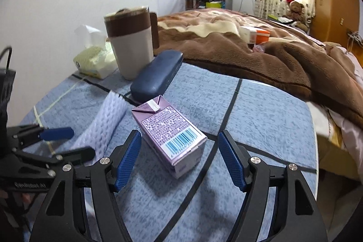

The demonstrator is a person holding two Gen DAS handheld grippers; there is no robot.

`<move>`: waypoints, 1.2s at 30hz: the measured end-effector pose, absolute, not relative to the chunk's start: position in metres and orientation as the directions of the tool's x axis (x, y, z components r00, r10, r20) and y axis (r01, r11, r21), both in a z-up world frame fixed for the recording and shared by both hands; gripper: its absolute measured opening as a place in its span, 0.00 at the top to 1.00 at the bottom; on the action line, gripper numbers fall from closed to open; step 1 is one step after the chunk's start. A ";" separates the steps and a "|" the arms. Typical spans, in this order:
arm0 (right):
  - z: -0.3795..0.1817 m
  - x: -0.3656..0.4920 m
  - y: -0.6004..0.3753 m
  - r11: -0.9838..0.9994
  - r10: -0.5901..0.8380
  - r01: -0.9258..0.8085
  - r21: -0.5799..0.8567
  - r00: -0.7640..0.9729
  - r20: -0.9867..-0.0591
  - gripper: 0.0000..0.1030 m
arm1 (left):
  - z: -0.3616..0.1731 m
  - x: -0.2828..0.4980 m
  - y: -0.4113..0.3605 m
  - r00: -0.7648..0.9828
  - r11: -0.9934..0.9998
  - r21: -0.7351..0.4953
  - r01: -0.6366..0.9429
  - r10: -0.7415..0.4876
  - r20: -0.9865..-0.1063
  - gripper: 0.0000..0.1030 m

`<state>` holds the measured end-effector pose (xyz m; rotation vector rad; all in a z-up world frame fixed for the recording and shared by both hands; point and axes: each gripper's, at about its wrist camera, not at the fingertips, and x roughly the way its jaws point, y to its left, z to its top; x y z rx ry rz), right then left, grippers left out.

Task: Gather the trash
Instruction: 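Grasp the white foam net with the left gripper while the right gripper grasps the purple carton, then carry the foam net and purple carton over the wastebasket and open both grippers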

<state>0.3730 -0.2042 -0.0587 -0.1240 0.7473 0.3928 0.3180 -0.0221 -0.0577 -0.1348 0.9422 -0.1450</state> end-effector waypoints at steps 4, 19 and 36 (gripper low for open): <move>-0.065 0.381 -0.202 0.917 0.308 -0.396 0.043 0.638 -0.706 0.30 | -0.058 0.330 -0.025 0.583 0.985 -0.159 0.073 -0.172 -0.794 0.27; -0.068 0.378 -0.203 0.925 0.316 -0.371 0.085 0.624 -0.715 0.57 | -0.056 0.333 -0.036 0.593 0.982 -0.131 0.133 -0.185 -0.783 0.67; -0.040 0.325 -0.223 0.948 0.287 -0.306 0.091 0.693 -0.661 0.58 | -0.025 0.284 -0.045 0.634 0.969 -0.157 0.191 -0.244 -0.734 0.70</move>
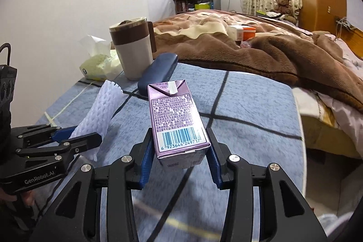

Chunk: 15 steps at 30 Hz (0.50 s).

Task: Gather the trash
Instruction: 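Carry the foam net and purple carton over the wastebasket and open both grippers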

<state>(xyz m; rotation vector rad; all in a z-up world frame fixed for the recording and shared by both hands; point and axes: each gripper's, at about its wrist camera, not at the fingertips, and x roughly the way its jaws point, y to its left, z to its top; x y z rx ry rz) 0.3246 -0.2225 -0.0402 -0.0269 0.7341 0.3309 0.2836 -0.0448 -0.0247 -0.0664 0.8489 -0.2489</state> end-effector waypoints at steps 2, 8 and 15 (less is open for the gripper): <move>-0.037 0.316 -0.226 0.950 0.285 -0.296 0.098 0.698 -0.656 0.58 | -0.019 0.276 -0.047 0.641 0.968 -0.157 0.196 -0.248 -0.726 0.70; -0.021 0.286 -0.234 0.959 0.265 -0.268 0.094 0.729 -0.631 0.58 | -0.004 0.249 -0.059 0.660 0.962 -0.147 0.230 -0.265 -0.703 0.70; -0.007 0.250 -0.246 0.969 0.238 -0.224 0.101 0.759 -0.605 0.58 | 0.013 0.215 -0.066 0.678 0.952 -0.140 0.273 -0.294 -0.674 0.70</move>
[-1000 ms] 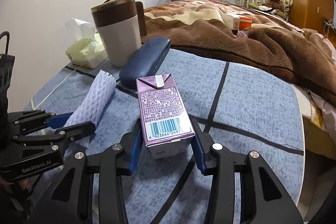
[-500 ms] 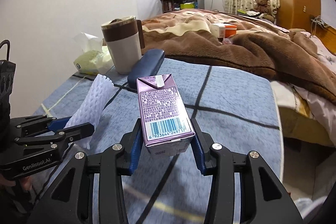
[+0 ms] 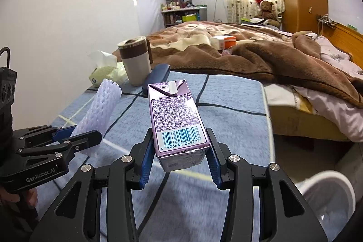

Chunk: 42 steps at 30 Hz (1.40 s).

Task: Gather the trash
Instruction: 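Carry the foam net and purple carton over the wastebasket and open both grippers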

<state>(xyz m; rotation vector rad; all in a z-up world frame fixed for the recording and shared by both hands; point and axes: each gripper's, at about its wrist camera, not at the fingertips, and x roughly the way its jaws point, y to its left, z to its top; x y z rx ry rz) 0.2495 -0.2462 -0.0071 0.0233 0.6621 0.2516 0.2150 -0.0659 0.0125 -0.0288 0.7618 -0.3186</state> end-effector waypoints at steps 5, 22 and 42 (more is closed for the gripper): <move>-0.005 0.221 -0.256 0.977 0.214 -0.181 0.116 0.777 -0.592 0.58 | 0.021 0.190 -0.075 0.679 0.937 -0.142 0.319 -0.331 -0.655 0.70; 0.004 0.143 -0.323 0.992 0.004 0.064 0.105 0.833 -0.553 0.58 | 0.034 0.132 -0.154 0.627 0.841 -0.127 0.526 -0.485 -0.610 0.70; -0.024 0.096 -0.402 0.924 -0.253 0.377 0.063 0.725 -0.640 0.58 | 0.018 0.102 -0.274 0.495 0.702 -0.077 0.708 -0.571 -0.655 0.70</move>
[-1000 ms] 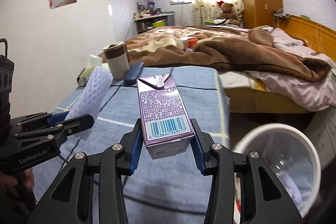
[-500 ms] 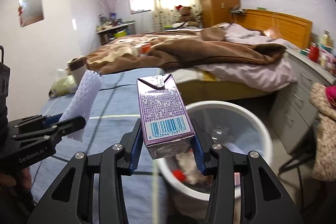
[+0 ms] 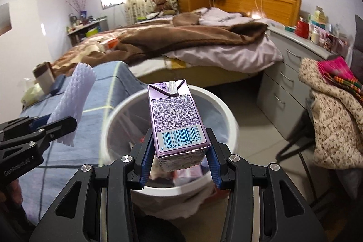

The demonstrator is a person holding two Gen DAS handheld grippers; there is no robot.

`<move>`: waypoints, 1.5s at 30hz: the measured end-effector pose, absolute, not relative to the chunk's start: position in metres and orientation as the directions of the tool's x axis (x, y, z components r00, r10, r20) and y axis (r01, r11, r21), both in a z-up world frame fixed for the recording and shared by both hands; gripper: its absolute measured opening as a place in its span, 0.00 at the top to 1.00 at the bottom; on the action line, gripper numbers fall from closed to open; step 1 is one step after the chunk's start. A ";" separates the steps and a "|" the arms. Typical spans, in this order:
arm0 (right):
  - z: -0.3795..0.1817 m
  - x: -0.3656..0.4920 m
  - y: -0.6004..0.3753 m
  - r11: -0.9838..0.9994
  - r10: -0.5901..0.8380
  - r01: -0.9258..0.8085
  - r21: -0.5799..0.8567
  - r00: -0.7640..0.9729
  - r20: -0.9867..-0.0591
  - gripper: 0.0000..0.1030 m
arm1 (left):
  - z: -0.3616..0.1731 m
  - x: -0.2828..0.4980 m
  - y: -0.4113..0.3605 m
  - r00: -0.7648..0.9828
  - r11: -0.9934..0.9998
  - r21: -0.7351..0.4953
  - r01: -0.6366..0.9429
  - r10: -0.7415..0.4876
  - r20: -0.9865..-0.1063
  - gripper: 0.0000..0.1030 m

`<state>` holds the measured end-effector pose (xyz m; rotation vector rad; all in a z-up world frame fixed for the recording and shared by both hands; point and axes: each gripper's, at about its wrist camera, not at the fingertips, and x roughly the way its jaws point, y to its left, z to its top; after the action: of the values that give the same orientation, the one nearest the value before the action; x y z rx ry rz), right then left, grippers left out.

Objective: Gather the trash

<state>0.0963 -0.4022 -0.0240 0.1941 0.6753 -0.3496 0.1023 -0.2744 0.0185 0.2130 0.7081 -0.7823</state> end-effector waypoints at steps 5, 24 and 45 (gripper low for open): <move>-0.036 0.096 -0.414 0.914 -0.264 0.402 0.052 0.688 -0.676 0.57 | 0.012 0.101 -0.296 0.495 0.691 -0.033 0.722 -0.550 -0.672 0.70; -0.040 0.096 -0.418 0.907 -0.256 0.414 0.078 0.687 -0.680 0.31 | 0.005 0.108 -0.300 0.473 0.705 -0.079 0.705 -0.550 -0.688 0.40; -0.014 0.061 -0.352 0.926 -0.276 0.370 0.070 0.795 -0.540 0.31 | 0.025 0.066 -0.228 0.646 0.810 -0.006 0.587 -0.473 -0.599 0.28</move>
<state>0.0605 -0.3524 -0.0141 0.1760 0.5516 -0.3492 0.0664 -0.2283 0.0248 0.1957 0.6224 -0.6069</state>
